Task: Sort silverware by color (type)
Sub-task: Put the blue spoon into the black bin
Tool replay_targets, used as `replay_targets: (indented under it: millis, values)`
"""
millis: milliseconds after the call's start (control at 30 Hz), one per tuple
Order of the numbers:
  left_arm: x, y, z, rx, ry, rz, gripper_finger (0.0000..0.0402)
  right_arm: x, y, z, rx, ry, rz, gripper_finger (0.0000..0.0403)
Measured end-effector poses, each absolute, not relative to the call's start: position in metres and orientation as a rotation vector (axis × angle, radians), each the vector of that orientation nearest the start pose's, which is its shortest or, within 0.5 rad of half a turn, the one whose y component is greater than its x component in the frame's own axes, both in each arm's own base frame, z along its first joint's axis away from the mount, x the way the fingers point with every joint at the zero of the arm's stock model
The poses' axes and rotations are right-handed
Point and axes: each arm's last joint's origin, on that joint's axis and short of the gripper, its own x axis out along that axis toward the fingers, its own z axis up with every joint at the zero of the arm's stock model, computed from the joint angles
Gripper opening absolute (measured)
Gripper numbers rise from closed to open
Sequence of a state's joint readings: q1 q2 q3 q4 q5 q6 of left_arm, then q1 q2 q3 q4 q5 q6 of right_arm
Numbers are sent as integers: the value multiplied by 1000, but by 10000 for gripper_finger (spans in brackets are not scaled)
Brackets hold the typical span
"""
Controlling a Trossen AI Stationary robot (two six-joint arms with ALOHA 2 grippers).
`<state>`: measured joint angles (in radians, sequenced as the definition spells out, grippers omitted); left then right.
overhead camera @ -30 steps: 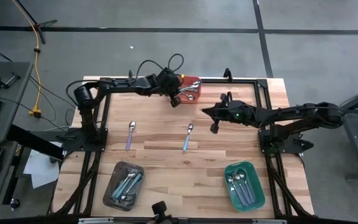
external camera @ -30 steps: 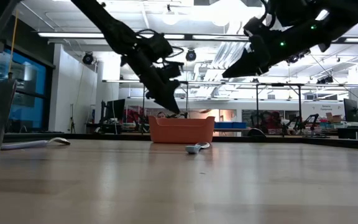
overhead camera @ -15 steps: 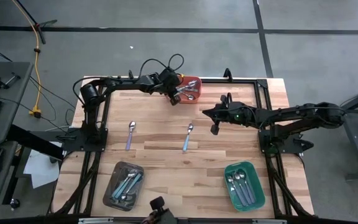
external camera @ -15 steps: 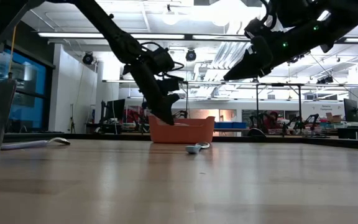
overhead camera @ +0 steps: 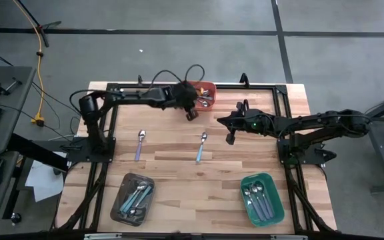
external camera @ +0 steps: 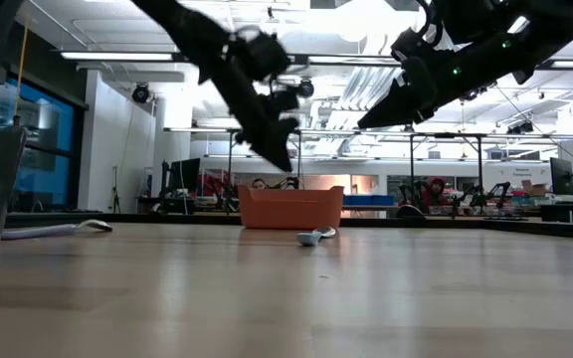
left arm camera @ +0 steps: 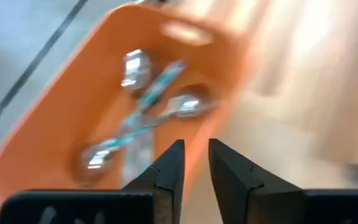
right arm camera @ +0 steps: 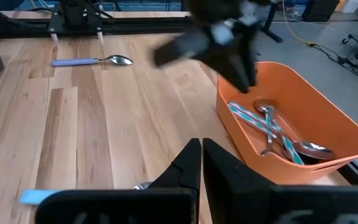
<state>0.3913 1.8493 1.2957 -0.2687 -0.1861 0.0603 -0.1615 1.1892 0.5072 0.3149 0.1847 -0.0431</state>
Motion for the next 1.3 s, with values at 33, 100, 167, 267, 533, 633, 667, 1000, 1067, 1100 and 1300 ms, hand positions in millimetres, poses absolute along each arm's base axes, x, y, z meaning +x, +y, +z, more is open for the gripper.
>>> replay_targets:
  millis: [33, 100, 167, 267, 533, 633, 667, 1000, 1067, 1100, 1300]
  values:
    - [369, 145, 213, -41, 833, 502, 56, 235, -44, 206, -50, 377, -340, 0]
    - [374, 121, 218, -79, 817, 473, 42, 235, -45, 206, -54, 378, -357, 0]
    - [379, 98, 219, -142, 809, 455, 26, 235, -47, 206, -57, 379, -370, 0]
    - [385, 63, 214, -242, 819, 452, 7, 235, -48, 206, -86, 385, -369, 0]
    - [394, -2, 196, -391, 780, 541, 16, 218, -60, 189, -107, 212, -269, 0]
    - [394, -15, 194, -444, 767, 566, 36, 209, -67, 186, -78, 156, -258, 0]
    - [395, -18, 192, -460, 759, 570, 45, 207, -69, 185, -64, 154, -260, 0]
    - [406, -26, 143, -564, 798, 654, 131, 205, -70, 188, -52, 138, -258, 0]
    - [411, -24, 135, -585, 775, 663, 140, 204, -70, 188, -56, 143, -257, 0]
    - [412, -22, 131, -587, 777, 670, 144, 204, -70, 189, -57, 138, -258, 0]
    - [417, -14, 114, -596, 766, 716, 152, 204, -70, 188, -57, 146, -258, 0]
